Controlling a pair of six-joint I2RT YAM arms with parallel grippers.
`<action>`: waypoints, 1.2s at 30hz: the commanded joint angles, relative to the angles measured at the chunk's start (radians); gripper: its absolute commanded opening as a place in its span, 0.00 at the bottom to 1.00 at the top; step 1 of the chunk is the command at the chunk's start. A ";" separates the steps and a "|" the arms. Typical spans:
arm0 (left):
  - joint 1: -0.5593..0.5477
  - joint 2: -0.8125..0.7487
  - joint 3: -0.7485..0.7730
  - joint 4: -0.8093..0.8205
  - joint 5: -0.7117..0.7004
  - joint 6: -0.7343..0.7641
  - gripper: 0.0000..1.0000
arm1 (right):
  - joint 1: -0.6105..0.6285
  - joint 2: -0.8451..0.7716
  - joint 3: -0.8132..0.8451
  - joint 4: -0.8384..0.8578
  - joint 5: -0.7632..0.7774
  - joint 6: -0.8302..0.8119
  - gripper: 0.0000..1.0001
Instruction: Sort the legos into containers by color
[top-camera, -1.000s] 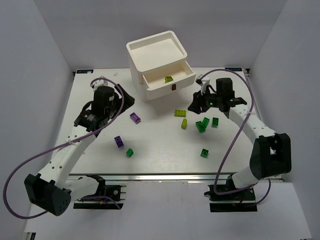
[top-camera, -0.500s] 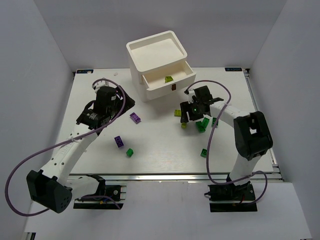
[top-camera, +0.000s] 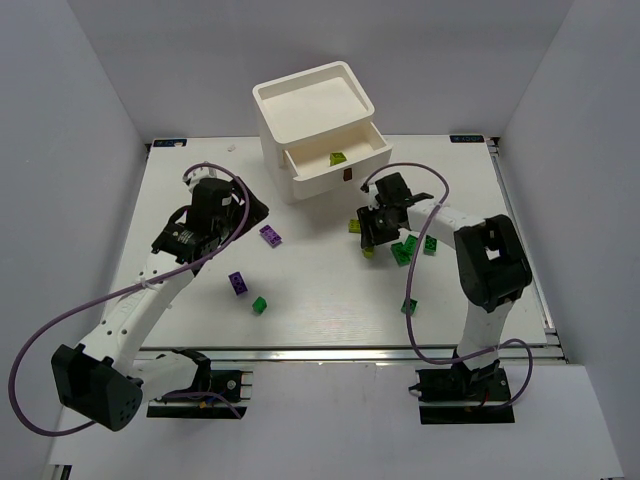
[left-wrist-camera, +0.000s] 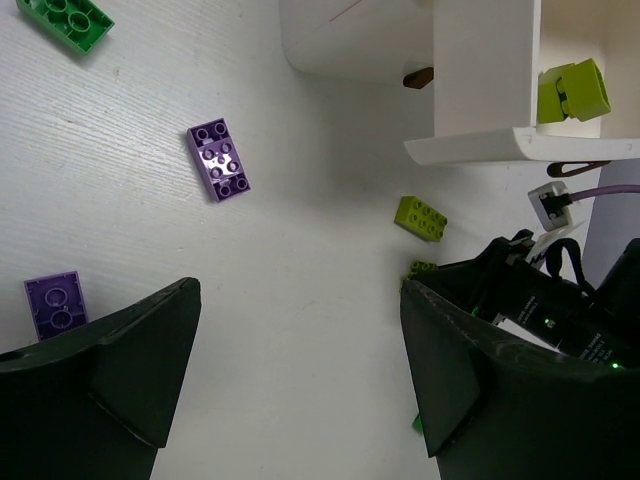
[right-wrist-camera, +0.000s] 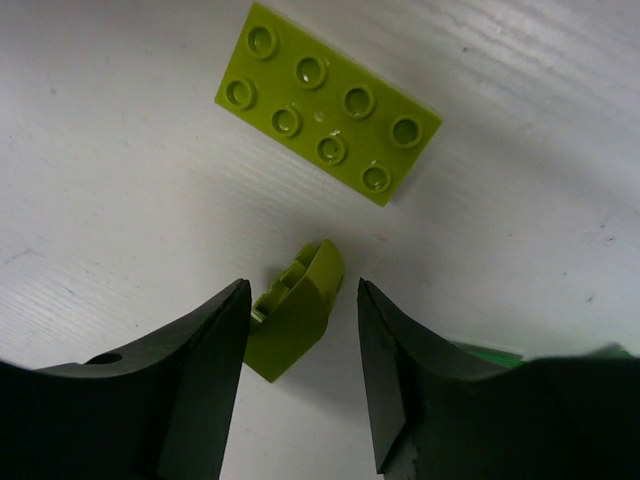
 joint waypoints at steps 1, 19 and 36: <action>0.003 -0.020 0.005 -0.002 0.005 0.003 0.90 | 0.015 0.007 0.037 -0.042 0.016 0.003 0.51; 0.003 -0.026 -0.032 0.107 0.117 0.065 0.90 | -0.003 -0.160 -0.038 -0.093 -0.244 -0.321 0.00; -0.015 0.049 -0.054 0.265 0.343 0.160 0.89 | -0.092 -0.130 0.432 0.333 -0.648 -0.305 0.00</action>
